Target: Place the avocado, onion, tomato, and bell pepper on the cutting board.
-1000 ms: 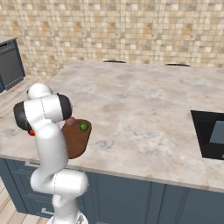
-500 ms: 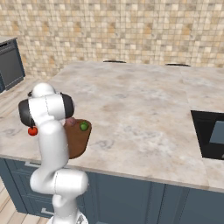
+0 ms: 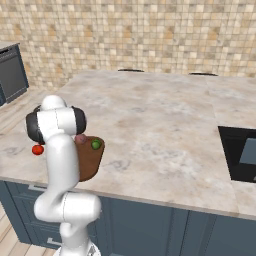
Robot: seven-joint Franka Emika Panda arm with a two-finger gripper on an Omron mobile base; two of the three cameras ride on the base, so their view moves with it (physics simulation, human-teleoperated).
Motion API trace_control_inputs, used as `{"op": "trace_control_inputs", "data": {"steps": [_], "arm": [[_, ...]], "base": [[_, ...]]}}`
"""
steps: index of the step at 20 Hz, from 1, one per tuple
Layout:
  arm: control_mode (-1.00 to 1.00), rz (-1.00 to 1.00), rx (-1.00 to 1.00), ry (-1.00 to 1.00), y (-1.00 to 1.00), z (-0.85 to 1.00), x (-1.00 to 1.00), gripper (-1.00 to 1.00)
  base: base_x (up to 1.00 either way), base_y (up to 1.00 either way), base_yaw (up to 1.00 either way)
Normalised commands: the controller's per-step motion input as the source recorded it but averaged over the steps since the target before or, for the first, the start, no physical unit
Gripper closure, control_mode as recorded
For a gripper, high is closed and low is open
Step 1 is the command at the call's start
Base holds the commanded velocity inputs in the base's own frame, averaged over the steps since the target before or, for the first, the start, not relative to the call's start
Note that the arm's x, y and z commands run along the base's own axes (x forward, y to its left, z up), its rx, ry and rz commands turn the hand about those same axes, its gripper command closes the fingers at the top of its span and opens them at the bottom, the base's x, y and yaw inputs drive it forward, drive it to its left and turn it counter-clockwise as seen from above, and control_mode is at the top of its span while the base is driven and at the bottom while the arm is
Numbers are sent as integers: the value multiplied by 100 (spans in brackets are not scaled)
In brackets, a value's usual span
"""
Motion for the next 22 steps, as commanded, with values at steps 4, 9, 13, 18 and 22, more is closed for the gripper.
{"op": "trace_control_inputs", "data": {"steps": [4, 9, 13, 18, 22], "arm": [[-100, 0, 0, 0, 1, 1, 2, 100], [-100, -1, 0, -4, -5, 30, -10, 100], [-100, -1, 6, -5, -16, 50, -20, 100], [-100, 0, 11, -5, -15, 59, -26, 100], [-100, -1, 12, -7, -20, 60, -37, 100]], "base": [[0, 0, 0], [0, 0, 0], [0, 0, 0], [0, 0, 0], [0, 0, 0]]}}
